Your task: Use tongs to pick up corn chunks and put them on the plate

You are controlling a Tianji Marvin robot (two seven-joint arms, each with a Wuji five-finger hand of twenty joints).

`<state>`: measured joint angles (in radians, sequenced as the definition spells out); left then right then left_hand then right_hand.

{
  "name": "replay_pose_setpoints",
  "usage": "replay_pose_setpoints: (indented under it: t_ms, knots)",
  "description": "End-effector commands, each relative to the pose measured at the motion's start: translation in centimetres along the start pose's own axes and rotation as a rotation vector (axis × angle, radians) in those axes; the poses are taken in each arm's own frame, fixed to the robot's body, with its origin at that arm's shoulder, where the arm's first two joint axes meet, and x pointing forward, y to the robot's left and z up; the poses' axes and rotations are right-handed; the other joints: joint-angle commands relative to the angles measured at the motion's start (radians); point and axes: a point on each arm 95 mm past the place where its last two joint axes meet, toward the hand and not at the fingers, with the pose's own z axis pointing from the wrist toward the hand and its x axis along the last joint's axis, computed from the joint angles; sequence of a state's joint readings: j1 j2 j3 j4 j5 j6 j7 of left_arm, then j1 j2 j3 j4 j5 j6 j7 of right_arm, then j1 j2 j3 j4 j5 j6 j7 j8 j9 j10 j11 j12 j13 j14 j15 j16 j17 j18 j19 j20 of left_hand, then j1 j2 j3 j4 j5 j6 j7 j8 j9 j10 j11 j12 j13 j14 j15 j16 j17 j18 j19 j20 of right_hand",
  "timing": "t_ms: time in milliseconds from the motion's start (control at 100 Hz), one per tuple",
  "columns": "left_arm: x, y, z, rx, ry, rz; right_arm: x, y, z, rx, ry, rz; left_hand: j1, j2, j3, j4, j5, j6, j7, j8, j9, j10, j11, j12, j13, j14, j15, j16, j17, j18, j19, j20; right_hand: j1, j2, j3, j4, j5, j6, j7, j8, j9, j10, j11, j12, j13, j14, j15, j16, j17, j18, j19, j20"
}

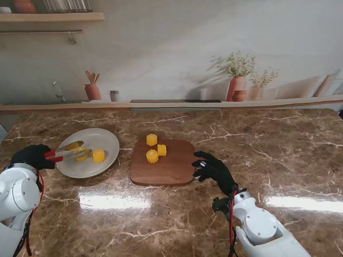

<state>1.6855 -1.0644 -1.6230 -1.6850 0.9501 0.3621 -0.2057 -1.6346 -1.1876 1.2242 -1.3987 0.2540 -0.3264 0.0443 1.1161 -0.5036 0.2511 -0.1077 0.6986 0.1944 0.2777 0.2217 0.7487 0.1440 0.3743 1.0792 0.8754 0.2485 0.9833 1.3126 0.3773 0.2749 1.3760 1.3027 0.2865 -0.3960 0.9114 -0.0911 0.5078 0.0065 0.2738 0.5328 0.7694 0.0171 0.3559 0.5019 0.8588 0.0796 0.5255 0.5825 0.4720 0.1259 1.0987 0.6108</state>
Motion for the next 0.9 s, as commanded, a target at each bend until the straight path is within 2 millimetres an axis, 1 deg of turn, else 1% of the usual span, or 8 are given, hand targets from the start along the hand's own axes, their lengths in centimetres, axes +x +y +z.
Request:
replay_pose_setpoints:
  t_ms: [0, 90, 180, 350, 440, 510, 700, 890]
  knots:
    - [0.1, -0.3, -0.3, 0.009, 0.013, 0.005, -0.5, -0.2, -0.2, 0.014, -0.013, 0.006, 0.035, 0.103, 0.22, 0.023, 0.08, -0.059, 0.069, 0.014, -0.051, 0.004, 0.034, -0.029, -0.027, -0.025, -0.02, -0.014, -0.01, -0.027, -0.002, -0.001, -0.018, 0.006, -0.017, 0.038, -0.019, -0.015, -0.012, -0.011, 0.004, -0.013, -0.011, 0.013, -0.022, -0.007, 0.001, 0.017, 0.0, -0.009, -0.011, 0.031]
    - [0.4, -0.6, -0.5, 0.023, 0.028, 0.004, -0.5, -0.2, -0.2, 0.014, -0.012, 0.004, 0.034, 0.11, 0.222, 0.02, 0.08, -0.057, 0.069, 0.014, -0.053, 0.006, 0.037, -0.031, -0.028, -0.025, -0.021, -0.015, -0.01, -0.028, -0.003, -0.001, -0.018, 0.006, -0.017, 0.038, -0.019, -0.015, -0.013, -0.011, 0.003, -0.012, -0.011, 0.013, -0.021, -0.007, 0.001, 0.018, 0.0, -0.01, -0.011, 0.031]
    - [1.2, -1.3, -0.9, 0.042, 0.071, 0.011, -0.5, -0.1, -0.2, 0.013, -0.012, 0.003, 0.037, 0.112, 0.218, 0.018, 0.082, -0.061, 0.069, 0.015, -0.05, 0.004, 0.037, -0.032, -0.028, -0.025, -0.022, -0.015, -0.01, -0.029, -0.004, -0.002, -0.018, 0.007, -0.017, 0.038, -0.019, -0.014, -0.013, -0.011, 0.004, -0.015, -0.011, 0.014, -0.022, -0.007, 0.001, 0.018, 0.0, -0.01, -0.011, 0.031]
    - [3.8, -2.4, -1.7, 0.051, 0.19, 0.029, -0.5, -0.1, -0.2, 0.012, -0.013, 0.001, 0.04, 0.114, 0.212, 0.018, 0.082, -0.067, 0.07, 0.015, -0.047, 0.0, 0.034, -0.033, -0.027, -0.027, -0.024, -0.016, -0.01, -0.029, -0.004, -0.002, -0.018, 0.007, -0.017, 0.038, -0.018, -0.015, -0.012, -0.011, 0.004, -0.013, -0.011, 0.014, -0.022, -0.007, 0.001, 0.018, 0.0, -0.01, -0.011, 0.031]
    - [5.5, -2.6, -2.0, 0.035, 0.262, 0.046, -0.5, -0.1, -0.1, 0.009, -0.01, 0.001, 0.043, 0.109, 0.208, 0.02, 0.084, -0.087, 0.075, 0.019, -0.038, -0.019, 0.025, -0.036, -0.025, -0.032, -0.029, -0.019, -0.011, -0.029, -0.006, -0.003, -0.017, 0.006, -0.017, 0.038, -0.017, -0.014, -0.012, -0.011, 0.004, -0.012, -0.011, 0.014, -0.022, -0.007, 0.001, 0.018, 0.0, -0.01, -0.011, 0.031]
    - [6.9, -2.4, -2.1, 0.006, 0.32, 0.043, -0.5, -0.1, -0.1, 0.006, -0.009, 0.002, 0.045, 0.108, 0.211, 0.021, 0.077, -0.087, 0.073, 0.018, -0.043, -0.023, 0.019, -0.034, -0.032, -0.026, -0.034, -0.02, -0.016, -0.03, -0.012, -0.005, -0.018, 0.007, -0.017, 0.038, -0.018, -0.015, -0.012, -0.011, 0.004, -0.013, -0.011, 0.014, -0.022, -0.006, 0.001, 0.018, 0.0, -0.011, -0.011, 0.031]
    - [10.3, -1.2, -2.2, -0.066, 0.452, 0.072, -0.7, 0.0, -0.2, 0.0, -0.01, 0.006, 0.038, 0.106, 0.221, 0.022, 0.065, -0.092, 0.071, 0.019, -0.054, -0.027, 0.02, -0.036, -0.037, -0.033, -0.042, -0.021, -0.021, -0.038, -0.023, -0.009, -0.017, 0.006, -0.017, 0.038, -0.018, -0.014, -0.012, -0.011, 0.004, -0.011, -0.011, 0.014, -0.021, -0.007, 0.001, 0.018, 0.0, -0.01, -0.011, 0.031]
    - [12.5, 0.6, -2.1, -0.13, 0.533, 0.108, -0.7, 0.1, -0.2, -0.006, -0.003, 0.007, 0.033, 0.1, 0.23, 0.019, 0.064, -0.101, 0.076, 0.023, -0.051, -0.037, 0.022, -0.037, -0.036, -0.037, -0.043, -0.02, -0.022, -0.041, -0.026, -0.01, -0.017, 0.006, -0.017, 0.038, -0.018, -0.015, -0.012, -0.011, 0.005, -0.013, -0.011, 0.014, -0.021, -0.006, 0.002, 0.018, 0.0, -0.01, -0.011, 0.032]
